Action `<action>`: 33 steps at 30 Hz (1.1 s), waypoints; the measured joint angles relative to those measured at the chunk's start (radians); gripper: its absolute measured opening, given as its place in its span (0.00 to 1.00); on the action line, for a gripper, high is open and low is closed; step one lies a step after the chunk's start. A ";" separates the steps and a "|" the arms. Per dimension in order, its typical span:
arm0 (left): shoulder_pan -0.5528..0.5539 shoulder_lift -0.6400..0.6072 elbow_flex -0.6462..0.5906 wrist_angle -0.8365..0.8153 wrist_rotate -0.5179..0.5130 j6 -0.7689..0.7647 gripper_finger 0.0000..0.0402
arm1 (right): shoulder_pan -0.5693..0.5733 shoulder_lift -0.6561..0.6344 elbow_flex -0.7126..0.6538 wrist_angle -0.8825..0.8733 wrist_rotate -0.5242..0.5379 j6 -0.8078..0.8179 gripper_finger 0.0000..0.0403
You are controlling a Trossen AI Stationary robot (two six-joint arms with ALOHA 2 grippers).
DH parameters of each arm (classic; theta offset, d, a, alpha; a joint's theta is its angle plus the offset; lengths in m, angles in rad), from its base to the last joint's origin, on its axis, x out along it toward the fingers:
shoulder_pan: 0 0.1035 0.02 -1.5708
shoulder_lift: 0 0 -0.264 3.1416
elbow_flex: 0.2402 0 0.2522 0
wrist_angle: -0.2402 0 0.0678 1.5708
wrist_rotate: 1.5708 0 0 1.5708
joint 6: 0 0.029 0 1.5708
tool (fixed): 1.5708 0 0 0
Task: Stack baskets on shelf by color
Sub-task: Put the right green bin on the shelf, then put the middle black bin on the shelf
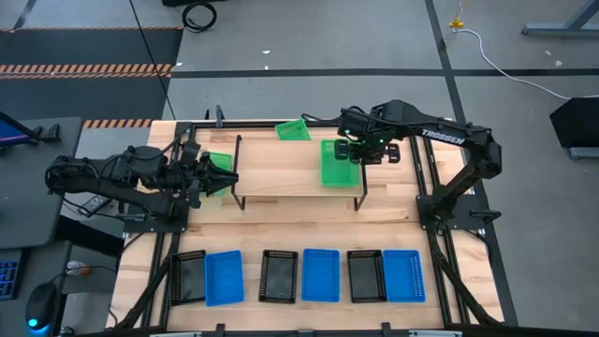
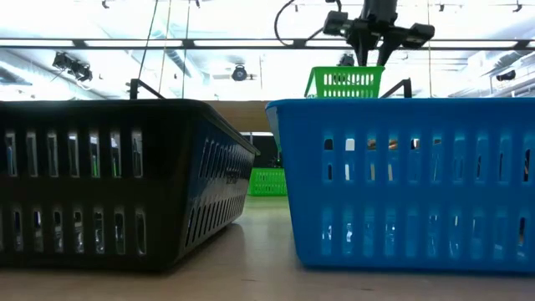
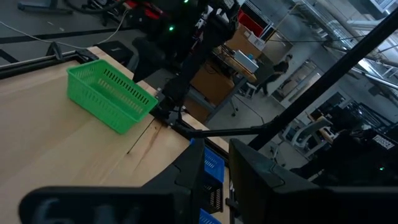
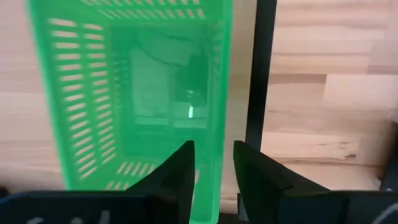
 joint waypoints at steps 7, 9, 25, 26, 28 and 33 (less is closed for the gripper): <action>-0.006 0.000 0.000 0.012 0.023 0.054 0.20 | 0.032 -0.046 0.062 0.013 -0.017 -0.152 0.32; -0.017 0.005 0.000 0.010 0.026 0.089 0.20 | 0.050 -0.060 0.074 0.024 -0.045 -0.234 0.32; -0.233 0.225 0.057 0.049 -0.036 0.226 0.23 | 0.348 -0.178 0.081 0.137 -0.117 -0.443 0.32; -0.244 0.256 0.092 0.029 -0.043 0.244 0.24 | 0.373 -0.185 0.081 0.136 -0.114 -0.451 0.32; -0.265 0.325 0.188 -0.056 -0.056 0.283 0.24 | 0.422 -0.201 0.081 0.126 -0.100 -0.466 0.32; -0.290 0.541 0.472 -0.409 -0.052 0.316 0.24 | 0.541 -0.242 0.081 0.100 -0.024 -0.460 0.32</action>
